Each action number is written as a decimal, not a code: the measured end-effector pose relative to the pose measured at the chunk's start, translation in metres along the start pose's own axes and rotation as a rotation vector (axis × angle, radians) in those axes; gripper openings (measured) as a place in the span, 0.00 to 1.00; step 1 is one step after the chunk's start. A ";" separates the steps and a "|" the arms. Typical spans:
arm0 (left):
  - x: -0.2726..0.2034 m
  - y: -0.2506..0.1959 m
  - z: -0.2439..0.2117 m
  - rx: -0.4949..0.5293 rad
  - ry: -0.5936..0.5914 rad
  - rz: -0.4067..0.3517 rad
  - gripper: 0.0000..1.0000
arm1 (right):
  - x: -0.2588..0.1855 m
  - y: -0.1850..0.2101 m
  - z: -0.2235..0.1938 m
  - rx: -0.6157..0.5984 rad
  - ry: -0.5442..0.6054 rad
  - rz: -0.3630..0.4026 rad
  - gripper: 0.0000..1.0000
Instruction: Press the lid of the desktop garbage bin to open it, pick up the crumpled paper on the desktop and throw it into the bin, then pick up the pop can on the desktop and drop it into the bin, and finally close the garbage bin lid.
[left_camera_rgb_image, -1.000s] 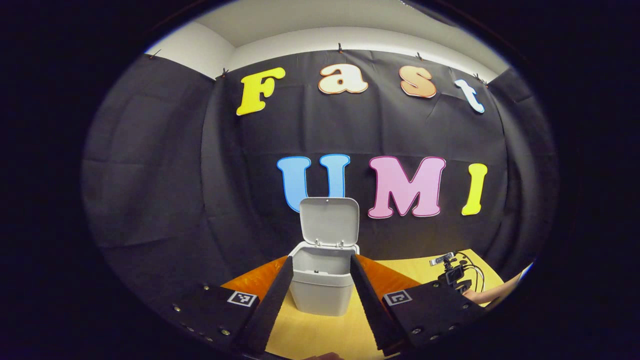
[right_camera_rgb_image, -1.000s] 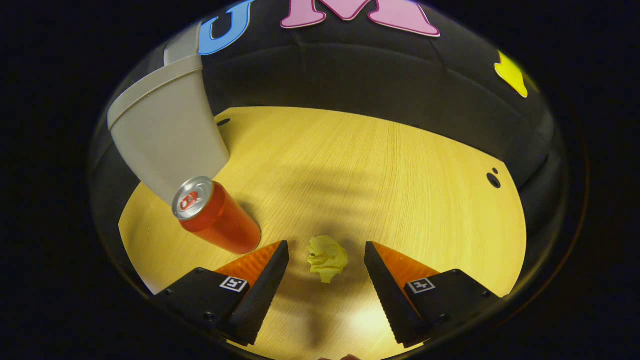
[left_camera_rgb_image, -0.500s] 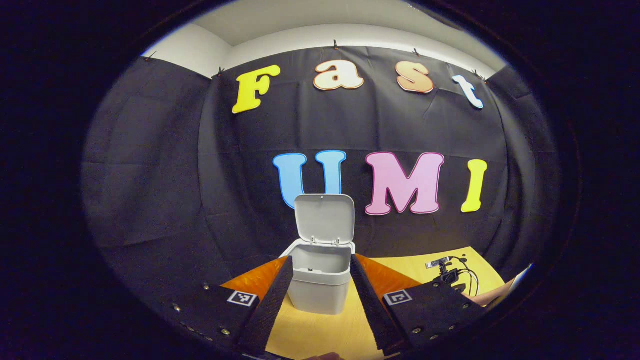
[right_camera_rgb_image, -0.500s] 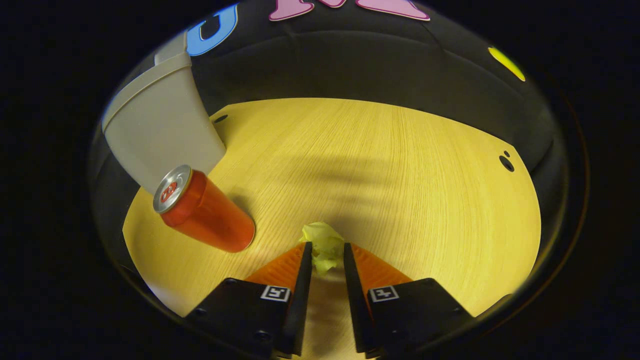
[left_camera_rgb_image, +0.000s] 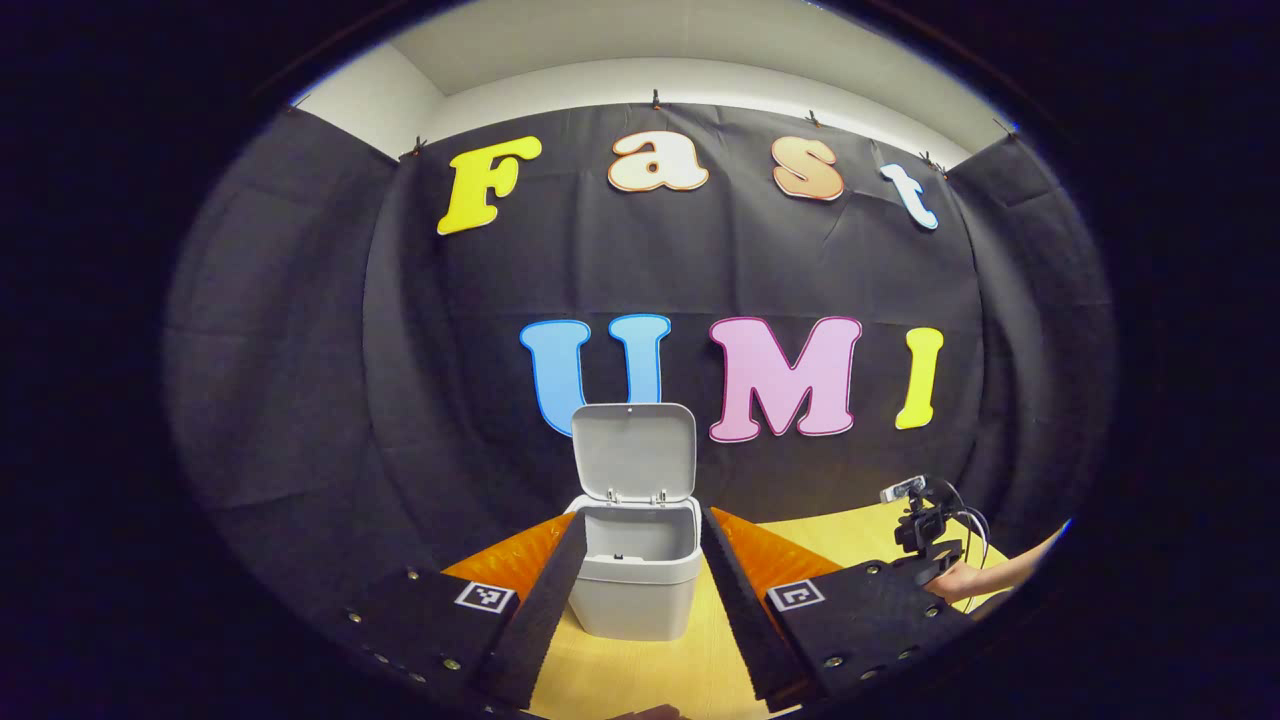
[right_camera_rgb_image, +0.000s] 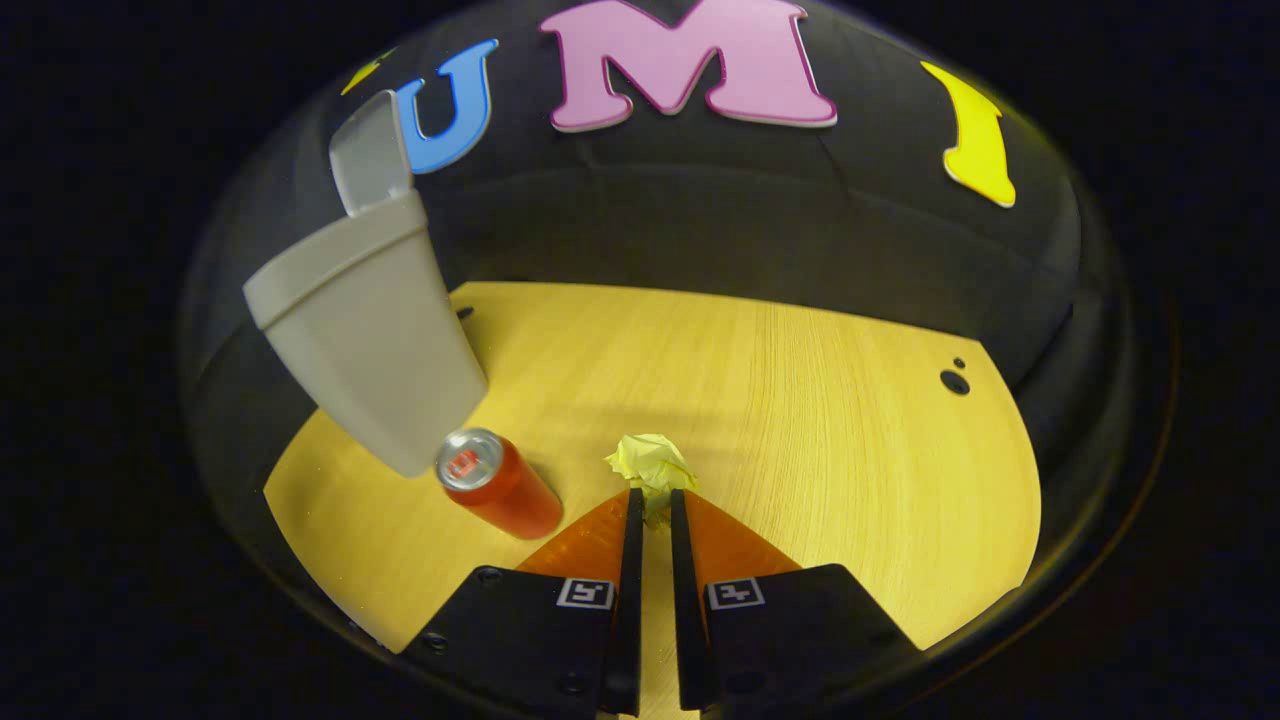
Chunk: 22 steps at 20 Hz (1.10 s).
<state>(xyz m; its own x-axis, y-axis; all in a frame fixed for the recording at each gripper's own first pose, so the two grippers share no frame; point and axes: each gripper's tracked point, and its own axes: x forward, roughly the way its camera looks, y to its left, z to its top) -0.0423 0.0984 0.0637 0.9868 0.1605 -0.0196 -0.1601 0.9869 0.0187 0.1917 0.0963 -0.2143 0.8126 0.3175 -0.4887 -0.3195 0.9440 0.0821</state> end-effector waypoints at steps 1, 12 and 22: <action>0.000 0.003 -0.001 -0.015 0.001 -0.005 0.77 | -0.013 0.012 0.023 -0.021 -0.052 0.016 0.19; -0.019 0.043 0.002 0.006 -0.032 0.048 0.77 | -0.077 0.192 0.209 -0.239 -0.439 0.284 0.19; -0.061 0.079 -0.026 -0.023 0.021 0.178 0.77 | -0.013 0.295 0.191 -0.308 -0.320 0.378 0.32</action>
<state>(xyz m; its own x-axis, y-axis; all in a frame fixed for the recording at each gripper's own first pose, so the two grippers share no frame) -0.1158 0.1666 0.0402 0.9422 0.3327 -0.0389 -0.3329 0.9430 0.0010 0.1797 0.3875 -0.0177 0.7059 0.6842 -0.1835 -0.7044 0.7053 -0.0797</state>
